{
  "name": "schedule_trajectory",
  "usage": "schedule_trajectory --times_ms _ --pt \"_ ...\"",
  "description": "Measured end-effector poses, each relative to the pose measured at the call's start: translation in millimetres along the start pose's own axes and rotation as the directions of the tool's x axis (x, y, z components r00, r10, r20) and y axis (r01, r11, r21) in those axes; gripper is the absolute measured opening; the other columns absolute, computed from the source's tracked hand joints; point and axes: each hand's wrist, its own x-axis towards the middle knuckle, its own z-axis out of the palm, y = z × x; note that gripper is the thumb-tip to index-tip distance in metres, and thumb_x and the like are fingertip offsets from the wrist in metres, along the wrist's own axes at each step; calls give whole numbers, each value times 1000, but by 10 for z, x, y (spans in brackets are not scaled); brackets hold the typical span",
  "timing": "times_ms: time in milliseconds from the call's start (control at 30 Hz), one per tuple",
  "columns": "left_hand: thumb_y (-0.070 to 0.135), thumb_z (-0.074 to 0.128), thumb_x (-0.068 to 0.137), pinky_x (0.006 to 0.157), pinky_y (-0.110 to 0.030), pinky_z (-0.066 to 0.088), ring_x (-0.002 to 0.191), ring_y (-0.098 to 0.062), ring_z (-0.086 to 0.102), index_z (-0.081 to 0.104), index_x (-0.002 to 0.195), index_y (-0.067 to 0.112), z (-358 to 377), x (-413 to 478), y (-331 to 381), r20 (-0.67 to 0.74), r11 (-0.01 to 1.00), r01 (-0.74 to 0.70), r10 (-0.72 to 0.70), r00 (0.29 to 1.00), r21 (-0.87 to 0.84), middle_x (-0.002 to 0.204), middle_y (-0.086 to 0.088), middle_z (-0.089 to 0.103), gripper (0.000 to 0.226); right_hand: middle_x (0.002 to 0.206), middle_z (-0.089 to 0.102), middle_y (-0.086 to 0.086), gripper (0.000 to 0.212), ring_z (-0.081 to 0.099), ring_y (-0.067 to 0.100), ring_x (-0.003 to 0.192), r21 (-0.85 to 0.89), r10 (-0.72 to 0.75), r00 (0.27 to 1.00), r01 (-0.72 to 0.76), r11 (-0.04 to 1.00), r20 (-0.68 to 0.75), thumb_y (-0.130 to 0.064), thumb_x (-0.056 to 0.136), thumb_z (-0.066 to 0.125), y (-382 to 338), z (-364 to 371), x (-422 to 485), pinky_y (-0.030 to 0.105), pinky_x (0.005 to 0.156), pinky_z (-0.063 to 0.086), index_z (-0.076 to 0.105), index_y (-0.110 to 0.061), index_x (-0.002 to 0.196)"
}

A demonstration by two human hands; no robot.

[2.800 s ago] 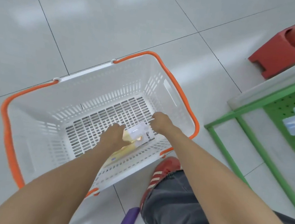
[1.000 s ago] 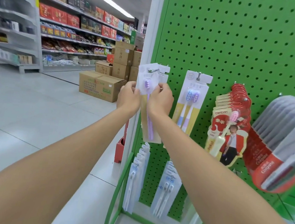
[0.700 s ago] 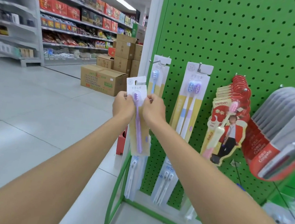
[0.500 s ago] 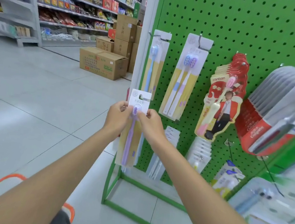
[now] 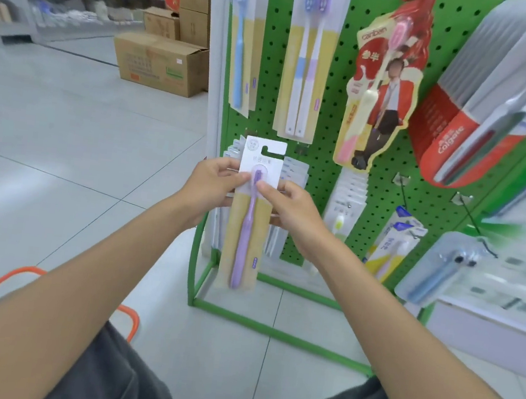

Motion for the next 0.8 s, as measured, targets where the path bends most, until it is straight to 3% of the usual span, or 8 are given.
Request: schedule_trajectory --times_ms 167,300,400,533,600,667,733,800 --pt "9 55 99 63 -23 57 78 -15 68 63 104 9 -78 -29 35 -117 984 19 -41 992 -176 98 -8 68 9 90 62 4 34 53 16 82 -193 136 964 -91 977 229 -40 93 62 340 -24 -195 32 77 42 69 -8 98" --pt "10 57 98 65 -25 59 83 -18 67 62 111 5 -116 -28 16 -147 985 18 -43 988 -171 101 -10 69 15 88 68 2 32 56 13 79 -244 159 936 -82 966 314 -32 87 72 560 -11 -329 33 75 45 69 -4 101" --pt "11 57 98 66 -27 59 80 -16 70 63 112 5 -115 -29 13 -168 986 13 -41 985 -165 100 -9 71 16 85 73 -1 24 65 8 74 -298 194 922 -91 950 337 -22 84 77 632 -36 -382 32 79 55 70 -7 101" --pt "21 52 101 73 -28 58 77 -11 69 66 109 10 -66 -69 25 -122 988 67 -84 989 -137 95 -3 72 19 75 67 -2 15 62 11 66 -325 150 936 -40 945 320 -15 81 77 628 2 -463 29 70 54 65 -17 88" --pt "41 52 99 82 -28 56 83 -10 67 69 101 18 -50 -111 73 -61 993 86 -91 994 -78 95 2 71 29 77 62 -4 24 60 15 69 -487 66 955 88 869 290 -21 82 73 614 30 -511 31 67 53 57 -25 100" --pt "52 57 92 90 -29 54 86 -6 64 67 96 26 -42 -163 112 12 999 37 -37 999 18 94 8 68 28 80 57 -1 63 55 17 66 -686 -31 954 237 688 298 -22 86 63 614 53 -536 31 58 46 33 -28 140" --pt "48 67 83 88 -30 55 89 -3 63 62 97 29 -19 -220 126 81 997 -28 23 996 69 95 8 65 24 97 58 2 94 54 16 66 -756 -82 943 308 577 322 -19 86 57 615 81 -553 31 52 39 -7 -37 153" --pt "33 74 82 80 -26 57 93 -8 64 60 102 27 -13 -235 120 95 997 -45 40 995 60 100 -2 64 25 126 52 4 98 57 22 73 -779 -109 937 338 528 333 -19 87 55 617 94 -559 35 56 44 -17 -37 152"
